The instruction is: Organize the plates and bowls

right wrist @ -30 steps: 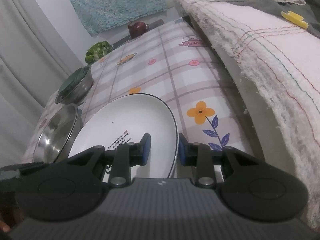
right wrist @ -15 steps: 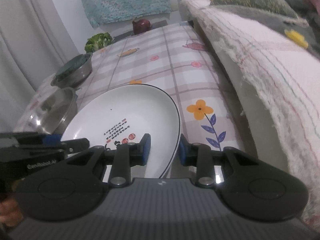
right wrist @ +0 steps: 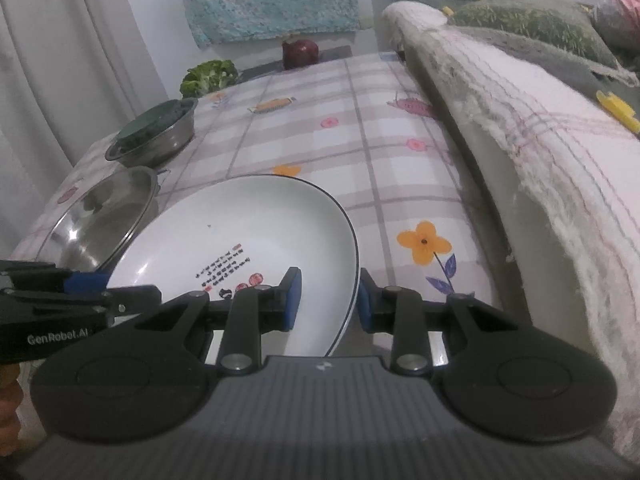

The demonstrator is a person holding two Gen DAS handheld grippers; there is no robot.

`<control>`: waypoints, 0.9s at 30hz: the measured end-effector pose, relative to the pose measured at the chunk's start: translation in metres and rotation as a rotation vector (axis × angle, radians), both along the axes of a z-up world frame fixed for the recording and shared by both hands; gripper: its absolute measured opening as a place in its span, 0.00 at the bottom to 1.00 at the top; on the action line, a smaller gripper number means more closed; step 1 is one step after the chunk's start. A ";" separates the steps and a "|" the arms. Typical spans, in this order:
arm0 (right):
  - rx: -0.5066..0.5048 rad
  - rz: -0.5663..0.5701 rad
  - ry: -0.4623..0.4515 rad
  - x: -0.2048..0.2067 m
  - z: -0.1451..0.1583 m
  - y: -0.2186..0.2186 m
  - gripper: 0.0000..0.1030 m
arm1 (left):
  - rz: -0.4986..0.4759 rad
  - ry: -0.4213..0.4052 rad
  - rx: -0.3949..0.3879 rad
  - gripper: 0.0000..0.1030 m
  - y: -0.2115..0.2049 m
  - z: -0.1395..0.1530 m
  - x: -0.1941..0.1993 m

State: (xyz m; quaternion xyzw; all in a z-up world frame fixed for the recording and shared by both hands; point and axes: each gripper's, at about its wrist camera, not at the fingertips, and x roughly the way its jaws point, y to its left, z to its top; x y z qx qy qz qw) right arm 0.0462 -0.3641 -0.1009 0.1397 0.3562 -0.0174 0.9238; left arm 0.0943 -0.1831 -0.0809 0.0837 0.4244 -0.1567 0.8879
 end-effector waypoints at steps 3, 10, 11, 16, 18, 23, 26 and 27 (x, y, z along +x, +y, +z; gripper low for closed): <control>-0.010 0.005 -0.001 -0.002 -0.001 0.002 0.27 | -0.002 0.001 0.006 0.38 -0.002 -0.002 0.003; -0.020 0.004 -0.010 -0.003 -0.003 0.005 0.29 | 0.000 -0.013 0.004 0.39 -0.003 -0.004 0.006; -0.022 0.004 -0.011 -0.003 -0.003 0.006 0.30 | 0.002 -0.014 0.003 0.40 -0.003 -0.004 0.005; -0.041 0.002 -0.012 -0.003 -0.002 0.009 0.32 | 0.018 -0.005 0.000 0.40 -0.004 -0.003 0.007; -0.037 -0.001 -0.012 -0.004 -0.001 0.009 0.32 | 0.020 -0.002 -0.001 0.40 -0.004 -0.003 0.007; -0.037 0.000 -0.018 -0.005 0.001 0.009 0.32 | 0.024 0.006 -0.005 0.40 -0.002 -0.001 0.003; -0.035 -0.002 -0.019 -0.006 0.002 0.009 0.32 | 0.024 0.009 -0.010 0.40 -0.002 0.000 0.002; -0.035 -0.002 -0.020 -0.007 0.002 0.008 0.32 | 0.024 0.009 -0.011 0.40 -0.002 0.000 0.002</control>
